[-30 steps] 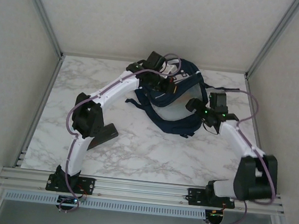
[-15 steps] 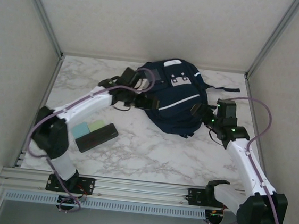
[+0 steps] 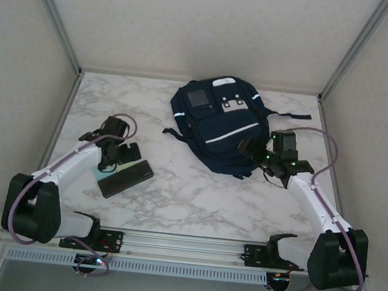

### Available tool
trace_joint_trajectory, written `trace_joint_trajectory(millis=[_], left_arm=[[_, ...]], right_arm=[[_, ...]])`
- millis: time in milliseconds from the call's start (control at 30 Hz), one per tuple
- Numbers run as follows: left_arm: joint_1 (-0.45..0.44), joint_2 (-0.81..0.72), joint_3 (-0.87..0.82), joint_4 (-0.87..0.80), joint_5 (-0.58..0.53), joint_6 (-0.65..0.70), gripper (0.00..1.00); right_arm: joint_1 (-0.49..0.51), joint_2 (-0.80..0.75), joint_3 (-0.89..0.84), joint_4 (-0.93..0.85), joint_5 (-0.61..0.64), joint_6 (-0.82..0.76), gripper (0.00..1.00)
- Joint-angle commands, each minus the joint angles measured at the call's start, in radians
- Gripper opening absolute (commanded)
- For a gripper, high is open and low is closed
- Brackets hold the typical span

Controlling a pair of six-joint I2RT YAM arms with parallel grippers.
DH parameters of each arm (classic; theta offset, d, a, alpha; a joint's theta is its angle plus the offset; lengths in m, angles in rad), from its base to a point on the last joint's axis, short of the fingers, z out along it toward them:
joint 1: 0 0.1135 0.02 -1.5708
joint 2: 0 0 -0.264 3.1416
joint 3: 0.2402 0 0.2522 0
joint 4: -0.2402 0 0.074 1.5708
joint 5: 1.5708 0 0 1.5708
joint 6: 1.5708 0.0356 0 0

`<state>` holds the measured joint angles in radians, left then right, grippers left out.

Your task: Pack the student bag

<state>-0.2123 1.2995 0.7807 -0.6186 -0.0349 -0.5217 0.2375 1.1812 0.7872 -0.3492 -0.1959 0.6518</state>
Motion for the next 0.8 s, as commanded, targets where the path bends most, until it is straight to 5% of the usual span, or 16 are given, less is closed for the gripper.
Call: trace_joint_trajectory(millis=[0, 333, 633, 767], left_arm=[[0.061, -0.062, -0.087, 0.023, -0.003, -0.077, 1.0], [0.058, -0.099, -0.186, 0.044, 0.187, -0.137, 1.0], [-0.196, -0.187, -0.25, 0.136, 0.29, -0.45, 1.0], [-0.264, -0.157, -0.199, 0.091, 0.216, -0.401, 1.0]], right_arm=[[0.023, 0.021, -0.017, 0.044, 0.003, 0.03, 0.99], [0.053, 0.034, -0.004, 0.05, 0.033, 0.04, 0.99], [0.055, 0.03, -0.025, 0.066, 0.057, 0.073, 0.99], [0.056, 0.041, -0.021, 0.074, 0.051, 0.082, 0.99]])
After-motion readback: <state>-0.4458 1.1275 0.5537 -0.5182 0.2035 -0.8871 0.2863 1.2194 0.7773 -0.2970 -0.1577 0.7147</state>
